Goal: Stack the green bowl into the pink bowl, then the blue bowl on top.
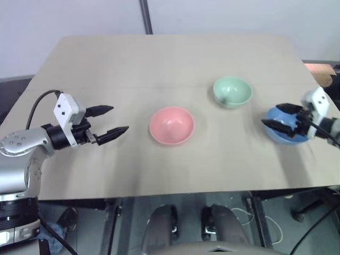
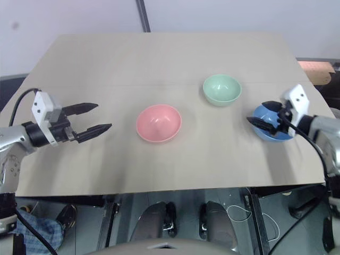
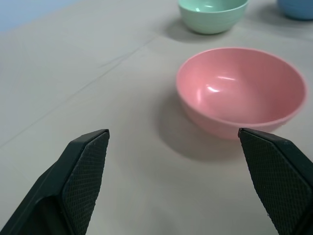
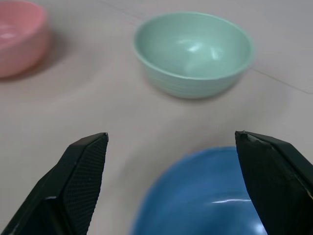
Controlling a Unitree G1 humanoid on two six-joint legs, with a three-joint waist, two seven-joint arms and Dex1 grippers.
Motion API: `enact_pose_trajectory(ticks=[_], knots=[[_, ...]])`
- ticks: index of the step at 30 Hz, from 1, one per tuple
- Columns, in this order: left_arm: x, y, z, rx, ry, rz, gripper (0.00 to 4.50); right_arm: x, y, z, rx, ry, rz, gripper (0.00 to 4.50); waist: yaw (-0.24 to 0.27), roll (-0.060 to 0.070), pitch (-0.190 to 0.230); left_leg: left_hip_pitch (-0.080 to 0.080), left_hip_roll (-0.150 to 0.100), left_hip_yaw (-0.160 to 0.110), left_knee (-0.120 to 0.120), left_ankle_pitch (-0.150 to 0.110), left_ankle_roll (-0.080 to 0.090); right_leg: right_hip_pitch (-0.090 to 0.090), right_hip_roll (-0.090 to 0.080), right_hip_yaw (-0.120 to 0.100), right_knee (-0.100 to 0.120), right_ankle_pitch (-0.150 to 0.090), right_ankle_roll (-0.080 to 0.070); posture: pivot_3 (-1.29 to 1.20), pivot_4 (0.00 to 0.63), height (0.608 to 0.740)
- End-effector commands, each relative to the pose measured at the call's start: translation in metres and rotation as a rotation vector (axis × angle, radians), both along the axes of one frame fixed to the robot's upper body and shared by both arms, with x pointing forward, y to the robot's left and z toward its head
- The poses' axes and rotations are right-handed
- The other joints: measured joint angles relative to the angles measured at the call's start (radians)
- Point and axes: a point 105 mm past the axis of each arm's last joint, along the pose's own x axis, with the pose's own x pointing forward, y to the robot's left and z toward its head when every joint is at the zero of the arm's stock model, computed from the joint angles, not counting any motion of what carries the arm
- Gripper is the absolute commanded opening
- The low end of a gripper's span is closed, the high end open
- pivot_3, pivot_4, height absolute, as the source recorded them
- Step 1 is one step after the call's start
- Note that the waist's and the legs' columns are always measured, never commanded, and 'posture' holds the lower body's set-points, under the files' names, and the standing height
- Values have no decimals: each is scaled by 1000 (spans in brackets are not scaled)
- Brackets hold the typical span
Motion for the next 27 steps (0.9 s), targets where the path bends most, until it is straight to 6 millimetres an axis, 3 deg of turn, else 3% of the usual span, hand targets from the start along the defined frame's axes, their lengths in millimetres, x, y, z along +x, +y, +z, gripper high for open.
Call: enact_pose_trajectory(ticks=[1, 8, 12, 19, 22, 27], knots=[[0, -8, 8, -21, -44, -6, 4456, 20, 15, 18, -47, -78, 4, 4500, 0, 0, 0, 0, 0, 0, 0, 0, 0, 0, 0, 0, 0, 0, 0, 0, 150, 740], [6, -18, 6, -23, -54, -15, 4456, 38, 64, 27, -111, -152, 150, 4500, 3, 0, 0, -1, 0, 1, -1, 0, 0, -1, 0, 0, -1, 1, -2, 0, 150, 740], [8, -19, 7, -15, -52, -22, 4456, 37, 87, 14, -256, -162, 271, 4500, 4, 0, 0, -1, 0, 1, -1, 0, 0, 0, 0, 0, -1, 1, -2, 0, 150, 740], [9, -21, 9, -17, -51, -43, 4456, 51, 94, -2, -429, -127, 283, 4500, -1, 0, 0, 0, 0, 2, -1, 0, 0, -1, 0, 0, 0, 1, -2, 0, 150, 740], [9, -22, 9, -7, -51, -61, 4456, 56, 106, 3, -499, -177, 306, 4500, -1, 0, 0, 0, 0, 2, -1, 0, 0, -1, 0, 0, 0, 2, -3, 0, 150, 740], [5, -29, 10, -34, -36, -110, 4500, 58, 124, 11, -559, -238, 365, 2393, -2, 0, 0, -1, 0, 3, -1, 0, 0, -2, 0, 1, 0, 2, -3, 0, 150, 740]])
